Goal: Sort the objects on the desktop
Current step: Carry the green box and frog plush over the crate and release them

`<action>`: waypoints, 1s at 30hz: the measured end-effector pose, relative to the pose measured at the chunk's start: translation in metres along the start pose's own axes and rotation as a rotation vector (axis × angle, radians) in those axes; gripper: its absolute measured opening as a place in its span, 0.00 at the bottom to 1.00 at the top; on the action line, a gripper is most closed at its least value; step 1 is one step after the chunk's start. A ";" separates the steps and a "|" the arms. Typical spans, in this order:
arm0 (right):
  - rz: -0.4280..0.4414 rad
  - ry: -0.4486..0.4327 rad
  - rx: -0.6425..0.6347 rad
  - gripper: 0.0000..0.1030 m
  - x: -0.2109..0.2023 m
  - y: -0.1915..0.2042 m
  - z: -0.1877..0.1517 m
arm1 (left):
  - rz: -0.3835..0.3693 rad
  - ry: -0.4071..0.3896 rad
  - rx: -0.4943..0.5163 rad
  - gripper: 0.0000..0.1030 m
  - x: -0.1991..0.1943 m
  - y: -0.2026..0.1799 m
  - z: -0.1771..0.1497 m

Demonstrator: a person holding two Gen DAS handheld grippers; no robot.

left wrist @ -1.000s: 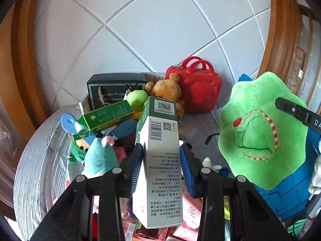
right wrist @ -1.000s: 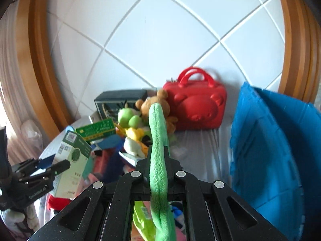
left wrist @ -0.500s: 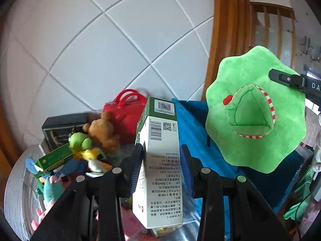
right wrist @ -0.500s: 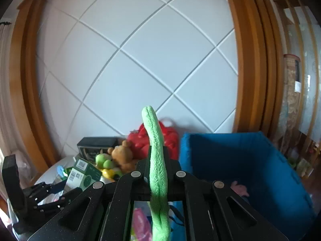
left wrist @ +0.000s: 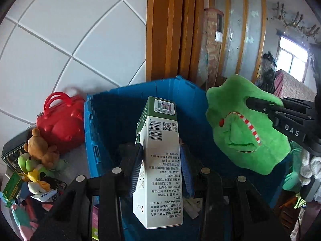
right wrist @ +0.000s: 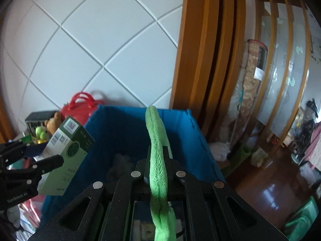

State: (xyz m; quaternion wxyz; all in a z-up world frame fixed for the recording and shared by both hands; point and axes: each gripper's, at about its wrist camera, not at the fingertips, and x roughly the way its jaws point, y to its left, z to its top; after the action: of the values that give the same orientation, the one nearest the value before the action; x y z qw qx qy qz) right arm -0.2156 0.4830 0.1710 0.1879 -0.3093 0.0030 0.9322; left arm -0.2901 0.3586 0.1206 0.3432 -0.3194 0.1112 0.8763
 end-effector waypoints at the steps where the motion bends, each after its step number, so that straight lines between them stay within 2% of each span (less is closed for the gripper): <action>1: 0.013 0.036 -0.001 0.05 0.013 -0.006 -0.007 | 0.024 0.042 0.008 0.36 0.013 -0.004 -0.001; 4: 0.105 0.135 -0.015 0.05 0.044 -0.018 -0.026 | 0.090 0.192 0.020 0.37 0.050 -0.012 -0.005; 5: 0.156 0.167 -0.015 0.05 0.053 -0.019 -0.031 | 0.088 0.227 0.007 0.37 0.059 -0.013 -0.006; 7: 0.234 0.213 0.008 0.05 0.069 -0.024 -0.038 | 0.094 0.253 0.009 0.37 0.069 -0.013 -0.007; 8: 0.247 0.231 0.018 0.06 0.075 -0.028 -0.039 | 0.109 0.267 0.018 0.40 0.073 -0.016 -0.008; 11: 0.205 0.267 0.012 0.09 0.084 -0.039 -0.043 | 0.079 0.295 0.018 0.55 0.078 -0.023 -0.011; 15: 0.134 0.312 -0.025 0.14 0.098 -0.043 -0.051 | 0.068 0.321 0.037 0.56 0.086 -0.027 -0.017; 20: 0.113 0.358 -0.065 0.42 0.108 -0.044 -0.060 | 0.068 0.352 0.056 0.56 0.094 -0.033 -0.023; 30: 0.109 0.372 -0.107 0.43 0.101 -0.034 -0.068 | 0.043 0.315 0.042 0.56 0.081 -0.033 -0.021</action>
State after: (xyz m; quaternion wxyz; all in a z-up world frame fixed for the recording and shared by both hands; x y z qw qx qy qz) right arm -0.2392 0.5418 0.0612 0.1167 -0.4852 0.0051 0.8666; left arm -0.3035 0.4173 0.0534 0.3091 -0.4431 0.1888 0.8200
